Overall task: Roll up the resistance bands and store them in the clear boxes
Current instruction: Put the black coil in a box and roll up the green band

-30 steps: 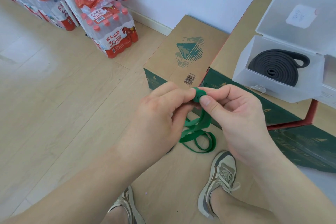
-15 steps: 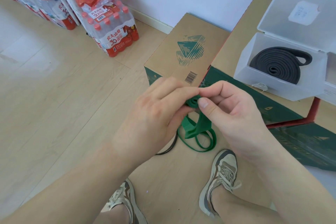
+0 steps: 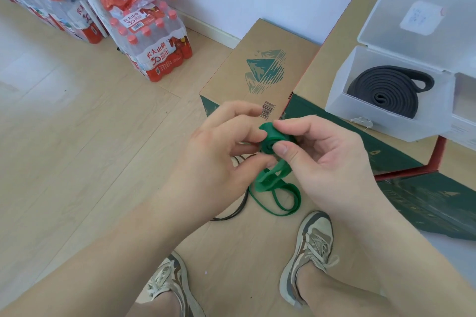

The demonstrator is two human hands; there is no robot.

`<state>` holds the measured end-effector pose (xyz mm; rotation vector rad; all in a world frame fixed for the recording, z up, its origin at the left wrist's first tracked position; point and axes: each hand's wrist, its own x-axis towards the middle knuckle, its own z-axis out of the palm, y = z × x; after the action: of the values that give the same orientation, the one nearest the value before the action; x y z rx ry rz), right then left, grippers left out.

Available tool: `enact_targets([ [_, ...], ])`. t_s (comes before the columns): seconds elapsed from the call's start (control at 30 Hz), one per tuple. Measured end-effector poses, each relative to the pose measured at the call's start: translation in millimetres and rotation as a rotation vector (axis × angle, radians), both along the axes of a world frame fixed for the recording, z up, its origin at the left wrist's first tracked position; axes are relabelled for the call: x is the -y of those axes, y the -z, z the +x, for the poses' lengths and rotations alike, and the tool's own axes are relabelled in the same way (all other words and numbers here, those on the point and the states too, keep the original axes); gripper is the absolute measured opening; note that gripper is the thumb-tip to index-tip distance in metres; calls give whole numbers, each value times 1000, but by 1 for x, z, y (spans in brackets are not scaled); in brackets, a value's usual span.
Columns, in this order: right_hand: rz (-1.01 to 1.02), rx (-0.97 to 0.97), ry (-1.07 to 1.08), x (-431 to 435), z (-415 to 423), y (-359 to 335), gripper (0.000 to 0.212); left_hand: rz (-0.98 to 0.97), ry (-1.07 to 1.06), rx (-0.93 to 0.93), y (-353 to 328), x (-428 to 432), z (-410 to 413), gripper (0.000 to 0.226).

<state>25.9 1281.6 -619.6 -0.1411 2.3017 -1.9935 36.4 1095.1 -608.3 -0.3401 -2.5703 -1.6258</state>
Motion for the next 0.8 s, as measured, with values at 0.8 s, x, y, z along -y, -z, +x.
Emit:
enact_targets([
  [0.8,9,-228,-10,5,1,2,32,374,-156,407,-18,-5,-1,26],
])
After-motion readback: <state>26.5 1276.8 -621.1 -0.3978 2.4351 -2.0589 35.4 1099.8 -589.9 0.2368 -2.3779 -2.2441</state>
